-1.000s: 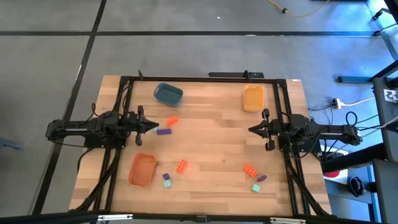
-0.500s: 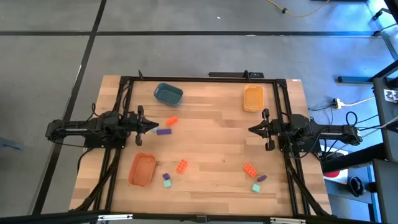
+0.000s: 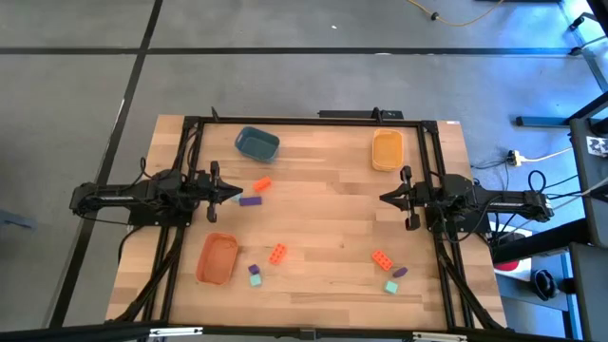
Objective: Sort & place blocks by color
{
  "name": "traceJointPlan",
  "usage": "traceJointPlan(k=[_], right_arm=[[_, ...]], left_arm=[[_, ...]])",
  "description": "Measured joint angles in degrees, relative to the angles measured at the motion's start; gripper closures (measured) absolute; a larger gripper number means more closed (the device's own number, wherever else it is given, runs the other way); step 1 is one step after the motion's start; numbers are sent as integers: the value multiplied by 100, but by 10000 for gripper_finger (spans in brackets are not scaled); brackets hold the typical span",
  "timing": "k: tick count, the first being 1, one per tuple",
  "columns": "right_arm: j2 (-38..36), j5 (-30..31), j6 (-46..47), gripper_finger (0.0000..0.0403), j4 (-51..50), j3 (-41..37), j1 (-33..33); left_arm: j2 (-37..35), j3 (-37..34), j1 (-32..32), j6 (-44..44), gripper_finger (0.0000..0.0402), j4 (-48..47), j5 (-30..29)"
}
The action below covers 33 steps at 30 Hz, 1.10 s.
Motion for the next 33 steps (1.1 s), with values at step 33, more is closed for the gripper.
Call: traceJointPlan(k=[33], right_arm=[[1642,354,3406,294,714,1825,-2]], left_arm=[[0,2,0,-1,401,0,-1]])
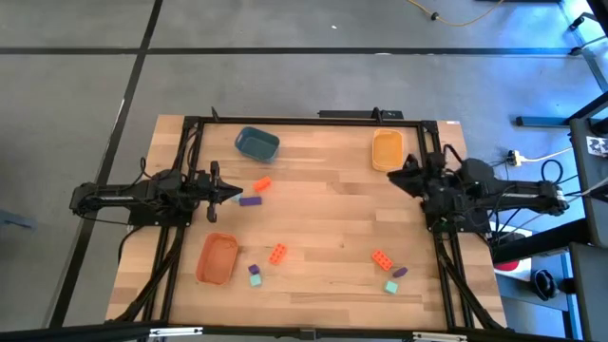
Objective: Sort & place blocks by color
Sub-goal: Put the top light blue block into the orange bin
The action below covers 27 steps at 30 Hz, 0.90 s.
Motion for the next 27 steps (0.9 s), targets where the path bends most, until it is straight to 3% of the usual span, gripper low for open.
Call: traceJointPlan(k=[5,8,27], right_arm=[[604,2,-312,220,-677,391,2],[777,42,-391,200,-691,441,2],[1087,48,-212,200,-430,444,0]], left_arm=[[0,-2,0,0,401,0,0],[0,-1,0,1,401,0,0],[0,0,0,2,401,0,0]])
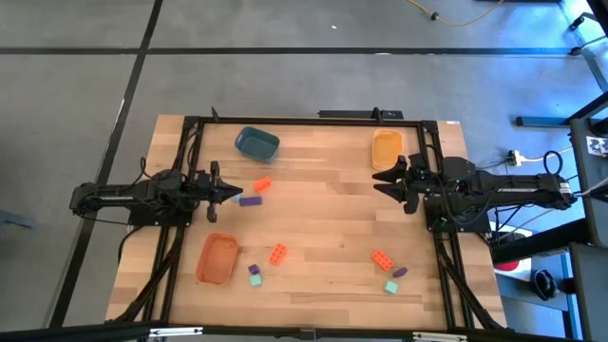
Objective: Sort & place blocks by color
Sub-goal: Put the top light blue block into the orange bin
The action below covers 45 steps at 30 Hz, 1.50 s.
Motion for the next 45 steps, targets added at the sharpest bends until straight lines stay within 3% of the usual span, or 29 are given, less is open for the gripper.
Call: traceJointPlan(k=[5,14,31,35,39,45], right_arm=[[228,49,304,200,405,0,1],[794,729,697,200,1179,0,0],[1109,758,690,200,1728,-2,0],[1109,758,692,200,1809,-2,0],[1098,728,705,200,1877,-4,0],[1096,713,698,200,1964,-4,0]], left_arm=[[0,-1,0,-1,401,0,0],[0,-1,0,-2,401,0,1],[0,-2,0,193,401,137,-81],[2,-2,0,-28,401,895,-7],[-4,-2,-2,-595,401,2424,137],[54,34,-2,-1103,401,4322,-1102]])
